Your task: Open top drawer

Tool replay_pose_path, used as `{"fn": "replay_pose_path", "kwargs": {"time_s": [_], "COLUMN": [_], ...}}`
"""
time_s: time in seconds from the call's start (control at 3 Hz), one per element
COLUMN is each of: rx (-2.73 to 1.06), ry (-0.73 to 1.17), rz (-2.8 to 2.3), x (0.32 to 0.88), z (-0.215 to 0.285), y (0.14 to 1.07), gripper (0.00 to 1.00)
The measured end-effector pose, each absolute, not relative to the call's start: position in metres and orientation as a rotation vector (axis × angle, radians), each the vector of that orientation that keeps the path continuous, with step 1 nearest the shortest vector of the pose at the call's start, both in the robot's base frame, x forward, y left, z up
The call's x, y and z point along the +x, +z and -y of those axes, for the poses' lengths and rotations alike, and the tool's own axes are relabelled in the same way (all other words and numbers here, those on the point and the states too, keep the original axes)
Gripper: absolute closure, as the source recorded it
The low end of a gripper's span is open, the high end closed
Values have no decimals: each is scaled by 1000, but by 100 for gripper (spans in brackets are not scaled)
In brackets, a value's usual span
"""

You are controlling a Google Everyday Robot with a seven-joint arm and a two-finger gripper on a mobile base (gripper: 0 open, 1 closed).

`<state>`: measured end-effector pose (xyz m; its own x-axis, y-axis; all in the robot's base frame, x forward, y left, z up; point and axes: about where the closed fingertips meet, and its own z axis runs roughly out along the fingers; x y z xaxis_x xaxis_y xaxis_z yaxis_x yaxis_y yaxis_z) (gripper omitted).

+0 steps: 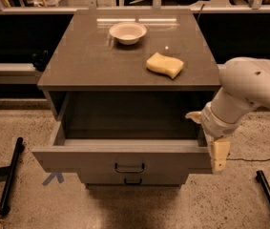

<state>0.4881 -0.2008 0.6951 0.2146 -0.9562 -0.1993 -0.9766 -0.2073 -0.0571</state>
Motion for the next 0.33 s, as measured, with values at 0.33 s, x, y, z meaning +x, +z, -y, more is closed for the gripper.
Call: {"fn": "replay_pose_path", "kwargs": {"time_s": [0.33], "rx": [-2261], "ry": [95], "rz": [-1873], "x": [486], "z": [215], "y": [729], "gripper": [0]}}
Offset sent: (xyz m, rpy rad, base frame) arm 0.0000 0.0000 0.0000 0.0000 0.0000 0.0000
